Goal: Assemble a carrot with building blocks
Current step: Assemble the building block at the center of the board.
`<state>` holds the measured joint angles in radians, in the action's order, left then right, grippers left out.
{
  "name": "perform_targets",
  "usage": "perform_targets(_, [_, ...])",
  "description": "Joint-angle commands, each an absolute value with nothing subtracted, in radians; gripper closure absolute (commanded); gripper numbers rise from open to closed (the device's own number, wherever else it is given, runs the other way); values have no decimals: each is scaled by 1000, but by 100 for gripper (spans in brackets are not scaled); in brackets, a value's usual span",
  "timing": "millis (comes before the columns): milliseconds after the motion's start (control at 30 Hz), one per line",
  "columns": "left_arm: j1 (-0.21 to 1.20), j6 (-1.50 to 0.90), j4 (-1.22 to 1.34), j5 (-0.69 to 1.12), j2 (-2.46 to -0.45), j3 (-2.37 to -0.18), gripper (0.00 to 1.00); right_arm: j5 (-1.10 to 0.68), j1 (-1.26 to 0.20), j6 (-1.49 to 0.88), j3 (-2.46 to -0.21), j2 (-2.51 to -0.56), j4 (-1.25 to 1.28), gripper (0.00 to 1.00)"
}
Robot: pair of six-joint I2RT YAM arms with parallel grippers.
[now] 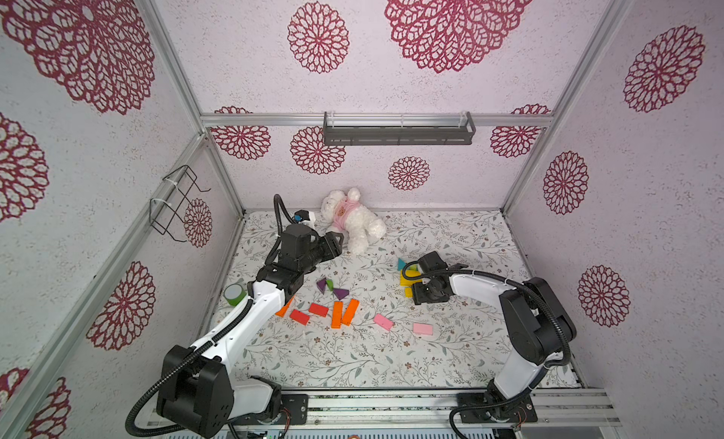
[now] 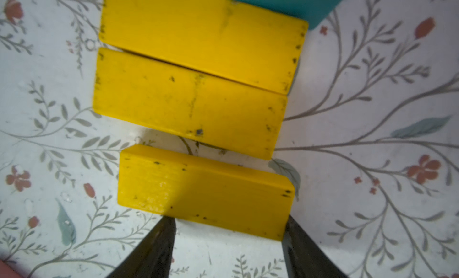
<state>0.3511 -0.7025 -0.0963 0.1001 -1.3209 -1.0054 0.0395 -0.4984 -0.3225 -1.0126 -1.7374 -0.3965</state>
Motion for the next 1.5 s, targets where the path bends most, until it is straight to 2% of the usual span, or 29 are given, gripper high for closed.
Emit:
perform_targets(0, [353,-692,-103,95,-1327,-1023,34,28,-511,-314,-1042,-1745,-396,32])
perform_targets(633, [353,-694,-104,97,-1322,-1023,34,73,-525,-423,-1052,-1759,-380,31])
perform_targets(1467, [354,-696,-103,99,-1328,-1023,34,143,-513,-410,-1059,-1736,-412,28])
